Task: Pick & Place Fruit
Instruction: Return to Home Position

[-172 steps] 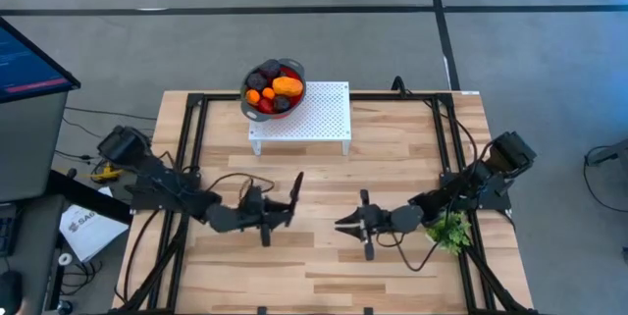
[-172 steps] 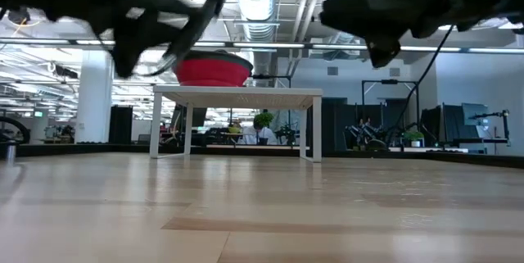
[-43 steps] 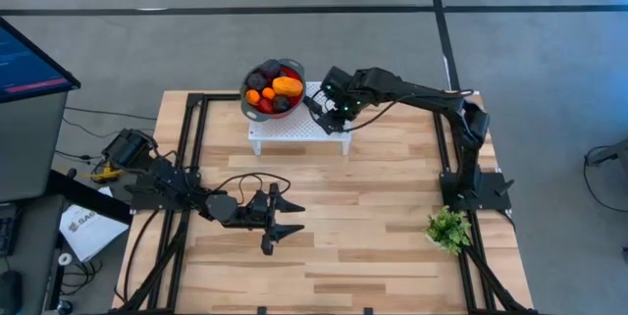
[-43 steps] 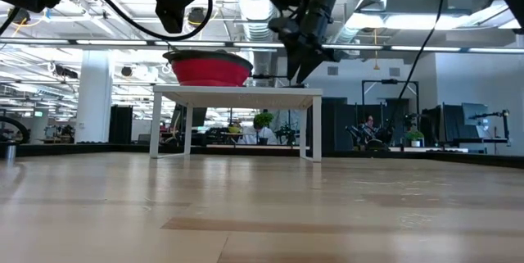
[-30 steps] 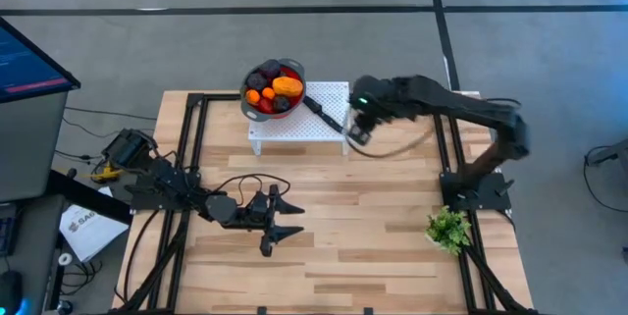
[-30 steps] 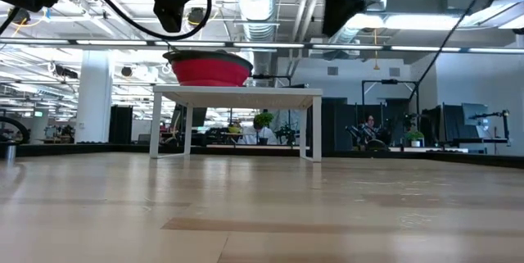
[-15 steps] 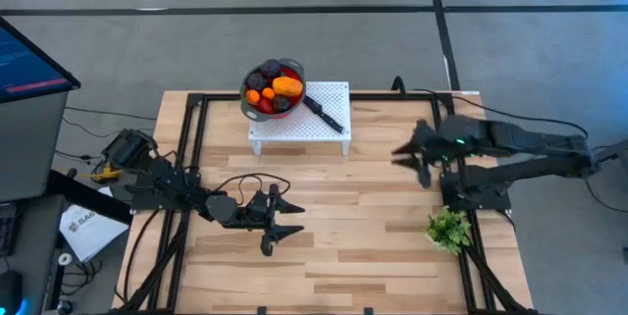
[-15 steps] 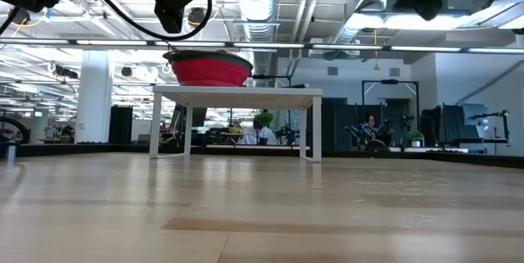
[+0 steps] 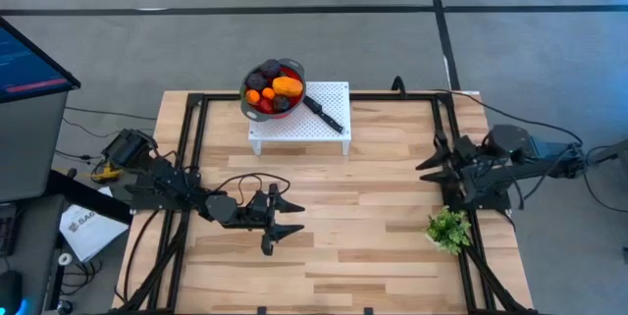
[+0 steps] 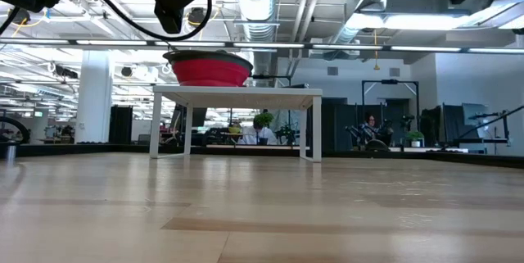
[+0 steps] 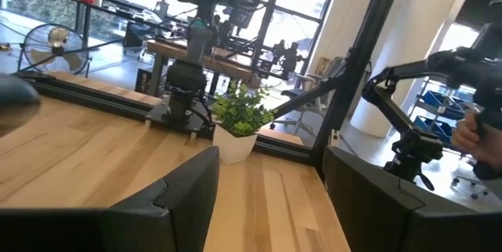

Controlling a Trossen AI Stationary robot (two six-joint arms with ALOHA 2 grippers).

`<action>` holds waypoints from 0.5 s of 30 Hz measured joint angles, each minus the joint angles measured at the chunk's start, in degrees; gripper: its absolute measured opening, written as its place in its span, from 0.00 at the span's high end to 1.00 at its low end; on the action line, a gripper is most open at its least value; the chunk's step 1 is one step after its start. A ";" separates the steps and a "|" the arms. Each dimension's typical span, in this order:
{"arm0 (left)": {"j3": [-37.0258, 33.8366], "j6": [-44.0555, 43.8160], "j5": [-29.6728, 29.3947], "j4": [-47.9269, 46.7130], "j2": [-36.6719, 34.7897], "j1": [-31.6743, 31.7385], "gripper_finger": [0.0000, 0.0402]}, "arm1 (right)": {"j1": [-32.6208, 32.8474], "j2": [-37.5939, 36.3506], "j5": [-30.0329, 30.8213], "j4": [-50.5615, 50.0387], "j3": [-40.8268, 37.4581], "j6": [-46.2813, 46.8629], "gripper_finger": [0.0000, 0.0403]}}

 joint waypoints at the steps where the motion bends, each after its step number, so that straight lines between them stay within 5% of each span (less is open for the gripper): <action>1: 0.00 0.02 0.00 0.00 0.00 0.00 0.45 | 0.25 -0.65 0.00 -0.32 0.00 -1.17 0.71; 7: 0.00 0.11 0.00 -0.02 0.00 0.00 0.45 | -0.46 -4.52 0.04 4.68 -2.93 -7.37 0.71; 15: 0.01 0.23 0.00 -0.04 0.00 0.02 0.45 | -4.24 -10.04 1.67 23.41 -18.77 -10.26 0.71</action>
